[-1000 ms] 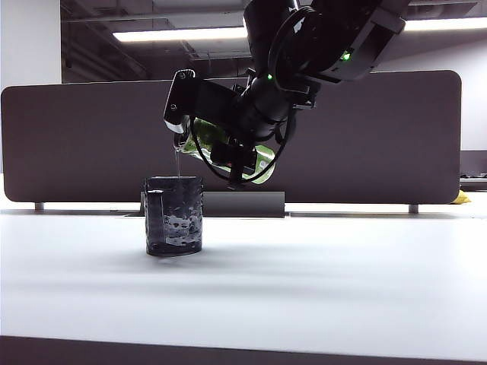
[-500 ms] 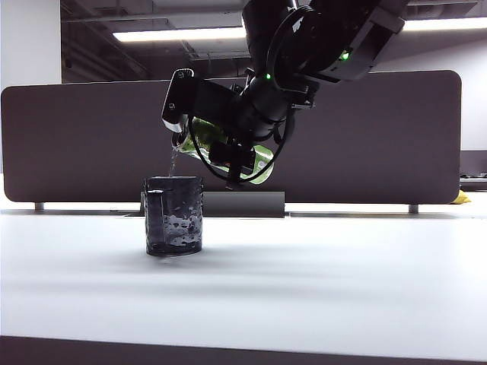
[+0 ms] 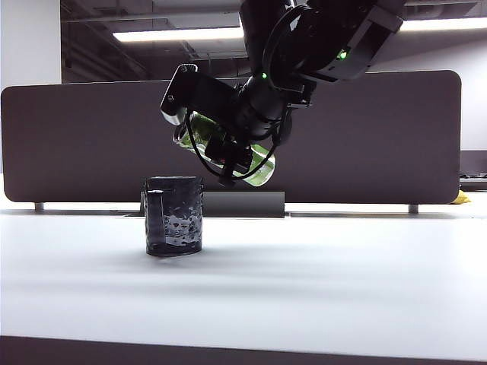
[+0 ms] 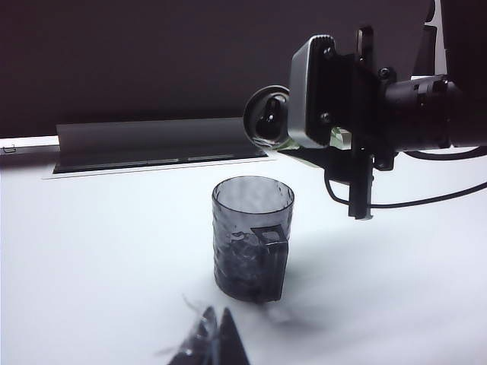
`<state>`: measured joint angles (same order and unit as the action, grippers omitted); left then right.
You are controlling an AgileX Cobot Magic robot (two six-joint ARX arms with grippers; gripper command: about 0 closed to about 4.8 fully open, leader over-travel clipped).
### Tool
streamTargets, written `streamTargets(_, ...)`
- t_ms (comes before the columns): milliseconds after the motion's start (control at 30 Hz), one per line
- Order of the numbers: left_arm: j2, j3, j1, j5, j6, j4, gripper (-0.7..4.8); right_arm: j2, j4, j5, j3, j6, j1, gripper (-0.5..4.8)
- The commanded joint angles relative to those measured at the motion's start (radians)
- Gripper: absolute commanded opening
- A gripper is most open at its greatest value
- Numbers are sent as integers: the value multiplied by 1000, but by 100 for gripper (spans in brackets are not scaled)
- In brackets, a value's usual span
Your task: Pick up the metal can, pour some water into the cup, then place the can back on the table.
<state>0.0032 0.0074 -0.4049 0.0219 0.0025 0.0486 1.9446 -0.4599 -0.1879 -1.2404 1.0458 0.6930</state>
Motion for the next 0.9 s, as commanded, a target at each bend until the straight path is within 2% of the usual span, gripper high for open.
streamTargets(33,1,1,1,0,-3,12,-5,-10,-76,-20,-11,-70,1,210)
streamTargets(900,1,1,1,0,-3,12,-5,-69,-87,-16,-8,-531,-5,198)
